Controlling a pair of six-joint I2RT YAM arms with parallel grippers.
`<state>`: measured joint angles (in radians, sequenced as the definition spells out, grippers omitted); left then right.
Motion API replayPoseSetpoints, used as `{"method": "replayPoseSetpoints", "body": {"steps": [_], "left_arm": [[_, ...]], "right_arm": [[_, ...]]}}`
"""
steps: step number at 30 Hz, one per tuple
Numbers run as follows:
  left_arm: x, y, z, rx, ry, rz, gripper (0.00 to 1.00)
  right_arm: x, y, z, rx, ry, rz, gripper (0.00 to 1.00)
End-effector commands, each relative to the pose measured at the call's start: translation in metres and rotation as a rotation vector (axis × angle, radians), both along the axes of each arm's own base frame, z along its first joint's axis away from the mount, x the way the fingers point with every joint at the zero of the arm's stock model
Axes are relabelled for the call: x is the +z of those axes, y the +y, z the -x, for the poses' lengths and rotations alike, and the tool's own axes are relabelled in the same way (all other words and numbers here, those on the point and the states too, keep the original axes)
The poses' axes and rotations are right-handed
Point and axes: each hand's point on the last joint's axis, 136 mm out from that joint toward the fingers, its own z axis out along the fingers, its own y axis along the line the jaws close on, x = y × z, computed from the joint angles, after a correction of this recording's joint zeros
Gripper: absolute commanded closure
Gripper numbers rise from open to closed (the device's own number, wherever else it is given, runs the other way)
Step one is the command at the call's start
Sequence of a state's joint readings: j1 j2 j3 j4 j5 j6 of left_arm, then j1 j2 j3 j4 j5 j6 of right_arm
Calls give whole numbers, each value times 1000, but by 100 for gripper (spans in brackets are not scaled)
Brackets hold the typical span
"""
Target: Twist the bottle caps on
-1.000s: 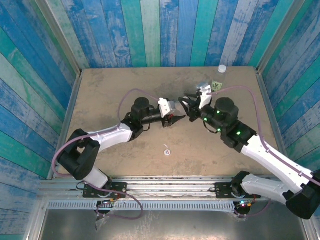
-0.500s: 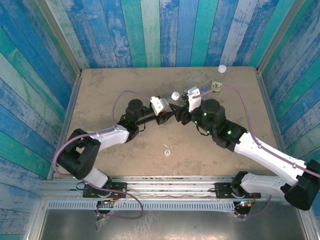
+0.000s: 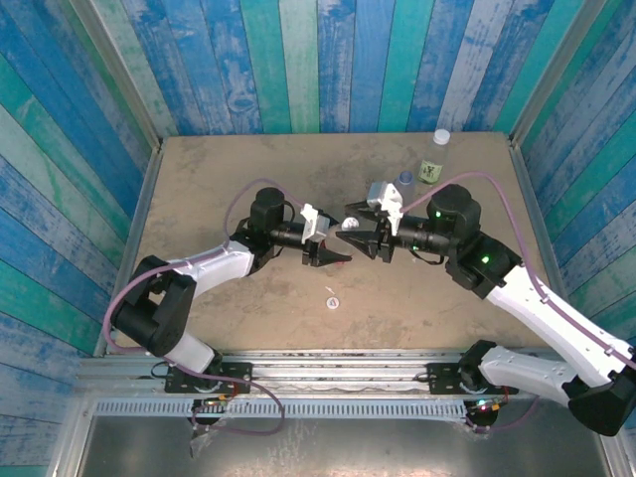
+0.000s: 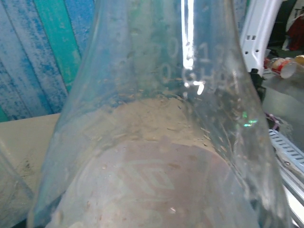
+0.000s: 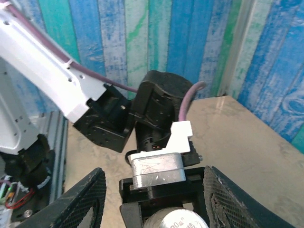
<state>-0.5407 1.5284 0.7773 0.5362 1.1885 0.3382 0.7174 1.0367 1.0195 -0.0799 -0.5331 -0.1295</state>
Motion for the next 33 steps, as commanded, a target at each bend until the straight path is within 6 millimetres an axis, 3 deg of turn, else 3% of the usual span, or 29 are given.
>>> {"method": "replayPoseSetpoints", "body": {"steps": [1, 9, 12, 19, 23, 27, 30, 33], "left_arm": [[26, 6, 15, -63, -62, 43, 41], [29, 7, 18, -68, -77, 49, 41], [29, 8, 18, -68, -80, 51, 41], [30, 6, 8, -3, -75, 50, 40], [34, 6, -32, 253, -65, 75, 39], [37, 23, -92, 619, -43, 102, 41], [38, 37, -120, 825, -48, 116, 41], [34, 42, -134, 962, -88, 88, 41]], "right_arm": [[-2, 4, 7, 59, 8, 15, 44], [-11, 5, -12, -9, 16, 32, 41], [-14, 6, -14, -9, 17, 38, 49], [-16, 7, -16, -17, 28, 38, 86], [-15, 5, -28, -84, 60, 11, 95], [-27, -6, -70, -342, 181, -72, 99], [-43, -3, -82, -529, 206, -125, 99], [-59, -4, -91, -737, 219, -130, 99]]}}
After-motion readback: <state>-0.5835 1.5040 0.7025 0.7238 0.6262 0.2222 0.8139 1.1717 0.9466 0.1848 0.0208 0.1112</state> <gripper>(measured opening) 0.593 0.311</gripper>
